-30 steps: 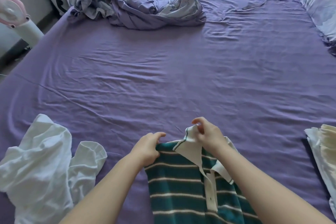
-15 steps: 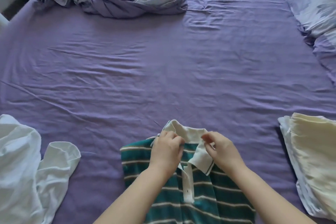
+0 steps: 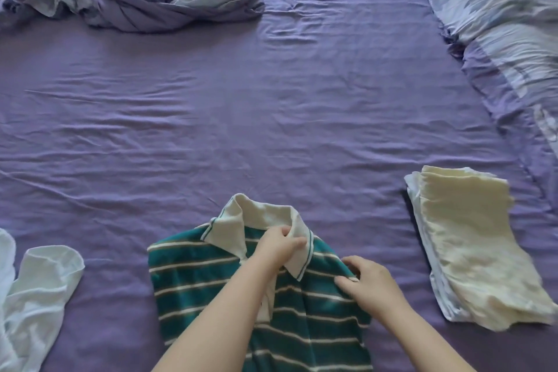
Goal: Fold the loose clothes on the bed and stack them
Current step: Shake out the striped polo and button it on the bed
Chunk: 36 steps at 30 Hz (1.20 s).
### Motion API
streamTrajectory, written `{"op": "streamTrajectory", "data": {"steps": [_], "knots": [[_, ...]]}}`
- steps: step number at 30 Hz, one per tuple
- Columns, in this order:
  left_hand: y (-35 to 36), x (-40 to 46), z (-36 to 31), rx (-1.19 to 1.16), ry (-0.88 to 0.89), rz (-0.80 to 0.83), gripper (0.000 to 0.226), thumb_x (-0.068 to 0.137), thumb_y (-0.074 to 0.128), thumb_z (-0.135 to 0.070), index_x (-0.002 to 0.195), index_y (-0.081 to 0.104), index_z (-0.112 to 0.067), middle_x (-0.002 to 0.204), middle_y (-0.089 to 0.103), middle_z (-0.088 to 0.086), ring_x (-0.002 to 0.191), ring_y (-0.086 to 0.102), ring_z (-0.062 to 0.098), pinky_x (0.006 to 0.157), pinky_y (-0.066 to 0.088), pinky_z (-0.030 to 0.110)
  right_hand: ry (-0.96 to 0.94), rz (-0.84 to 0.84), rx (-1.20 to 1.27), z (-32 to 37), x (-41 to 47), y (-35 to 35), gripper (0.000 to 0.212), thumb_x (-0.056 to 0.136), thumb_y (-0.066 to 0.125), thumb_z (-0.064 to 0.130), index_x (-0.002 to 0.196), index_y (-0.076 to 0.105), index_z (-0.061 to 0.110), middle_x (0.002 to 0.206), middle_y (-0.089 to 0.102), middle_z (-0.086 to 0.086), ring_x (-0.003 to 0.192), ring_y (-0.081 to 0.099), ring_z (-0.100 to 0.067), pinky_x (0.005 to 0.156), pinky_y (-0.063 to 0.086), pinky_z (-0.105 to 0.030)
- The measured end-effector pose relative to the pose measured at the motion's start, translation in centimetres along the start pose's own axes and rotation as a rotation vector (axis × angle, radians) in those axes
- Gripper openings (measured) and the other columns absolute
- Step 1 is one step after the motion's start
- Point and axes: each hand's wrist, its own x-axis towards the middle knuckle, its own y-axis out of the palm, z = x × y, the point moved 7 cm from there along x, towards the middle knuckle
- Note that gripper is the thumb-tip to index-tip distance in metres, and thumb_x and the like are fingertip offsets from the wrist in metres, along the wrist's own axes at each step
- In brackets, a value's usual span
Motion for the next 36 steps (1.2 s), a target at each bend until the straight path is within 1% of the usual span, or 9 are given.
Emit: {"op": "streamTrajectory", "data": {"steps": [3,7,11,14,16,19,23,29,36], "knots": [[0.2,0.1,-1.6,-0.154,0.051,0.033,0.012,0.087,0.060,-0.019,0.097,0.066,-0.017,0.089,0.062,0.003,0.085,0.056,0.021,0.076,0.044,0.032,-0.037,-0.012,0.198,-0.3,0.3,-1.4,0.007,0.073,0.062,0.023,0.077,0.057,0.025,0.083,0.061,0.006,0.074,0.054,-0.010,0.065,0.043,-0.024],[0.6,0.6,-2.5,-0.263,-0.026,0.014,0.012,0.092,0.050,-0.019,0.099,0.060,-0.017,0.101,0.060,0.013,0.096,0.057,0.032,0.081,0.048,0.039,-0.019,0.217,0.561,0.6,0.1,-1.3,0.017,0.071,0.065,0.029,0.075,0.050,0.022,0.066,0.051,0.011,0.062,0.047,-0.006,0.059,0.038,-0.022],[1.1,0.7,-2.5,-0.423,-0.093,-0.051,0.009,0.089,0.050,-0.013,0.081,0.053,-0.015,0.081,0.052,0.013,0.073,0.051,0.025,0.059,0.039,0.030,0.029,0.351,0.705,1.6,0.0,0.0,0.011,0.090,0.052,0.031,0.092,0.052,0.020,0.077,0.056,0.010,0.064,0.051,-0.002,0.064,0.042,-0.020],[1.4,0.8,-2.2,-0.581,-0.105,-0.053,0.011,0.088,0.050,-0.008,0.077,0.052,-0.011,0.077,0.053,0.015,0.071,0.052,0.027,0.069,0.041,0.036,-0.017,0.380,0.621,1.7,-0.1,0.6,0.038,0.090,0.058,0.028,0.124,0.041,0.028,0.116,0.060,0.003,0.104,0.058,-0.006,0.091,0.047,-0.025],[1.3,0.7,-2.1,-0.613,-0.123,-0.054,0.011,0.088,0.051,-0.010,0.077,0.054,-0.009,0.074,0.055,0.014,0.066,0.054,0.027,0.066,0.044,0.035,-0.020,0.382,0.578,1.9,-0.2,0.8,0.054,0.085,0.066,0.024,0.131,0.037,0.028,0.118,0.060,0.001,0.106,0.060,-0.009,0.092,0.048,-0.028],[1.3,0.7,-1.9,-0.644,-0.155,-0.019,0.013,0.086,0.054,-0.019,0.078,0.056,-0.009,0.075,0.058,0.013,0.067,0.055,0.027,0.062,0.048,0.033,-0.029,0.263,0.413,1.9,0.6,-0.4,0.048,0.080,0.068,0.015,0.124,0.049,0.018,0.108,0.062,0.003,0.095,0.062,-0.010,0.084,0.053,-0.027],[0.3,1.3,-2.2,-0.515,-0.112,-0.026,0.036,0.091,0.055,-0.041,0.112,0.061,-0.012,0.109,0.063,0.016,0.104,0.058,0.034,0.093,0.047,0.046,-0.048,0.158,0.121,1.9,2.7,-3.5,0.037,0.077,0.066,0.015,0.114,0.058,0.018,0.104,0.065,0.002,0.091,0.061,-0.012,0.074,0.049,-0.023],[-1.1,2.4,-2.2,-0.479,-0.033,-0.130,0.018,0.093,0.058,-0.025,0.109,0.064,-0.017,0.094,0.066,0.003,0.082,0.060,0.018,0.065,0.051,0.030,-0.082,0.083,-0.075,2.1,6.8,-8.0,0.031,0.079,0.065,0.010,0.109,0.066,0.019,0.108,0.068,-0.001,0.097,0.059,-0.016,0.083,0.046,-0.025],[0.1,4.0,-2.3,-0.295,0.014,-0.084,0.044,0.092,0.058,-0.012,0.134,0.046,-0.018,0.119,0.058,0.003,0.105,0.055,0.022,0.091,0.046,0.037,-0.043,-0.113,-0.479,2.5,8.8,-6.9,0.031,0.089,0.044,0.012,0.116,0.054,0.023,0.121,0.059,-0.003,0.113,0.052,-0.028,0.091,0.037,-0.037]]}}
